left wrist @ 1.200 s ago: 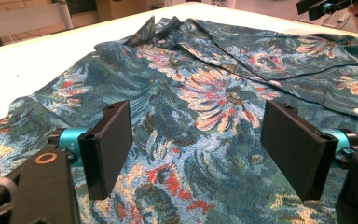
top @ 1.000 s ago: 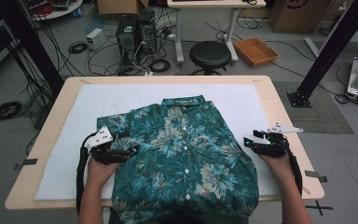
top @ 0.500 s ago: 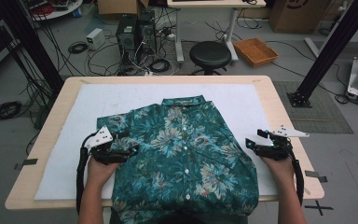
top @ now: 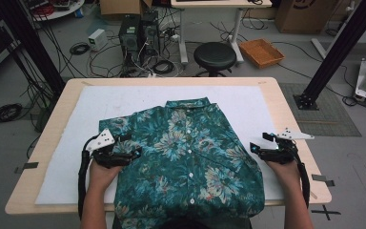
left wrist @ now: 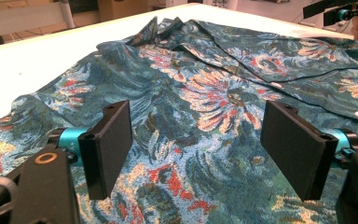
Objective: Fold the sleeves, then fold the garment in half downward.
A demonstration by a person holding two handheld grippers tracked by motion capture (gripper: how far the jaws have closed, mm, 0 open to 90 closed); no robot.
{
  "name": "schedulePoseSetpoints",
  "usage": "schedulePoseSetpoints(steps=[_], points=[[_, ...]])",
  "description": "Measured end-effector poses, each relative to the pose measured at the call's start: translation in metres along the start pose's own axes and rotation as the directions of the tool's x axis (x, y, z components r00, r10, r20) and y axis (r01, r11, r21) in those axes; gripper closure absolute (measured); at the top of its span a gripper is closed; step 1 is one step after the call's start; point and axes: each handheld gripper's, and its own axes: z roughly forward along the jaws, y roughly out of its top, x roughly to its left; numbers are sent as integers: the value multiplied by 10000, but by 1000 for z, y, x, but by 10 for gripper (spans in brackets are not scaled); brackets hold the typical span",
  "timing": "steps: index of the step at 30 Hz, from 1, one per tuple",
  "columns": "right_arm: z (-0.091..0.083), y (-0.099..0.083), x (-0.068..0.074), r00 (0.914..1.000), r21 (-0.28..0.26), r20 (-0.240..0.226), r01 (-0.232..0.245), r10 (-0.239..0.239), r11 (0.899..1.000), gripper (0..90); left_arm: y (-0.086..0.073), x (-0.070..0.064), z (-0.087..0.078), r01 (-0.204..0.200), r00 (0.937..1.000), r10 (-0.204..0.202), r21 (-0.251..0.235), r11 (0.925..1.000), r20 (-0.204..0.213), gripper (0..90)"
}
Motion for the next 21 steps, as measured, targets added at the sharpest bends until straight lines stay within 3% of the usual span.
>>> schedulePoseSetpoints(steps=[21], points=[[0,0,1,10000,2,93,4,-4,10000,215,0,0,0,28,10000,-28,-2,10000,-42,252]])
